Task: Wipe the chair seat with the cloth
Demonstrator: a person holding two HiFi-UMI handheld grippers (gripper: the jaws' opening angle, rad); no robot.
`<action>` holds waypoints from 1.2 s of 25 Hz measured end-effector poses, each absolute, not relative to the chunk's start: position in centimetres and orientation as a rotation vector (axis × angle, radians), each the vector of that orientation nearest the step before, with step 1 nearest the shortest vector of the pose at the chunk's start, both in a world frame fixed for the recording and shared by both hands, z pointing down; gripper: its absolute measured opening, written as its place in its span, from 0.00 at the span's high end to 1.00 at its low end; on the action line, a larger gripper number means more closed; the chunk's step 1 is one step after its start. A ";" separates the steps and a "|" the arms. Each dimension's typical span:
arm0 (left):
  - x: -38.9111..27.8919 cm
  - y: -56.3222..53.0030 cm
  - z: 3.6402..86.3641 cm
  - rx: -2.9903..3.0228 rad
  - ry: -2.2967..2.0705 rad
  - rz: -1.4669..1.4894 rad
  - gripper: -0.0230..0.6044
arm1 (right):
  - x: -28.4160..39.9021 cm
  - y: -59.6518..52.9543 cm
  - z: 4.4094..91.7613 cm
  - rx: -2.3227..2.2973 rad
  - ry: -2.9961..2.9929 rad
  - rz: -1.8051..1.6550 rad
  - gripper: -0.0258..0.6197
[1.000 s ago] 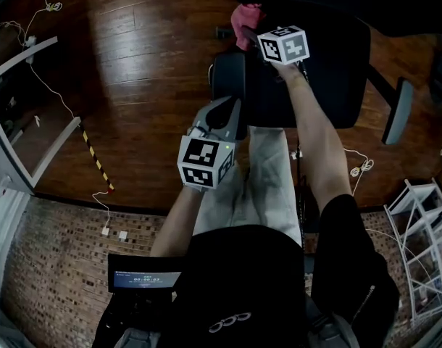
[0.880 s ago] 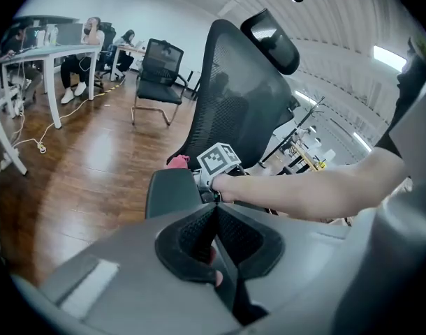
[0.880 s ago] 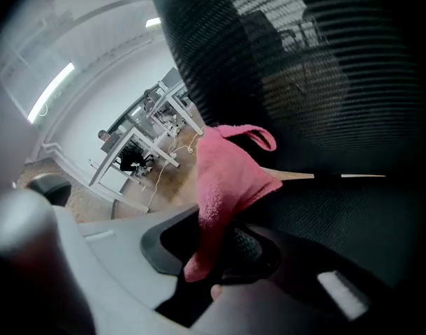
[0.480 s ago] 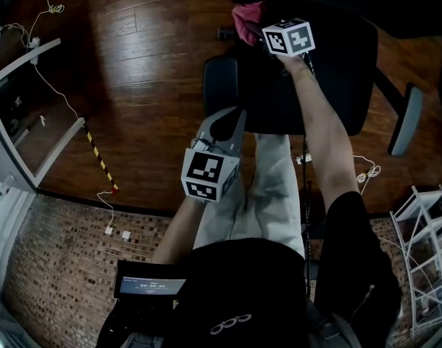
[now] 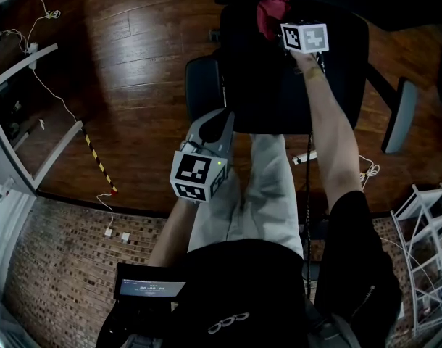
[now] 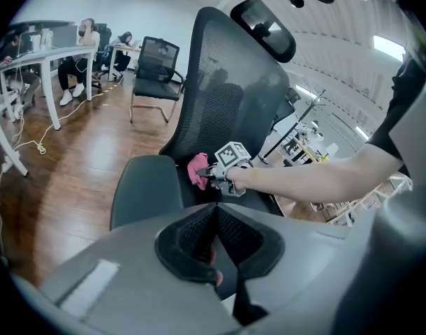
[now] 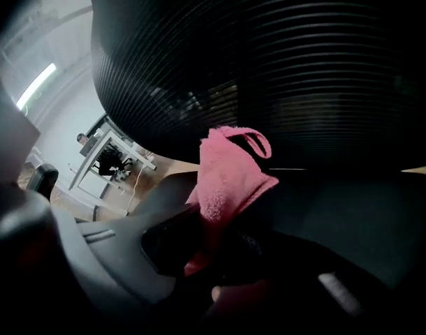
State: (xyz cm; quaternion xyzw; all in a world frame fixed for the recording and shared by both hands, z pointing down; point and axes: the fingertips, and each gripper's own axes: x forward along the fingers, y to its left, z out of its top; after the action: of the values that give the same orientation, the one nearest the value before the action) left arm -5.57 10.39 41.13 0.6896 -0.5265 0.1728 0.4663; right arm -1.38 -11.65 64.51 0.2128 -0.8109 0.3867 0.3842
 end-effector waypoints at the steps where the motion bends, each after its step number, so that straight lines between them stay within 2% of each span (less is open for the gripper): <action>1: -5.8 10.5 41.3 1.686 -1.292 0.432 0.97 | -0.4 -12.2 64.6 0.564 -2.052 0.979 0.86; 7: -6.5 9.7 41.9 1.660 -1.322 0.427 0.97 | 4.7 -14.9 64.9 0.670 -1.989 0.950 0.86; 17: -3.5 8.7 41.3 1.726 -1.252 0.451 0.97 | 12.5 -17.6 65.0 0.819 -1.899 0.921 0.86; 30: -4.4 8.8 41.7 1.705 -1.259 0.451 0.97 | 21.2 -20.2 63.7 0.983 -1.791 0.867 0.86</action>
State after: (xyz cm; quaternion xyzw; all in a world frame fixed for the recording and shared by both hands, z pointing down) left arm -4.38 8.80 41.67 0.6954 -0.5134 0.1837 0.4681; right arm 21.22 -20.19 63.73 0.3966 -0.7227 0.3499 0.4449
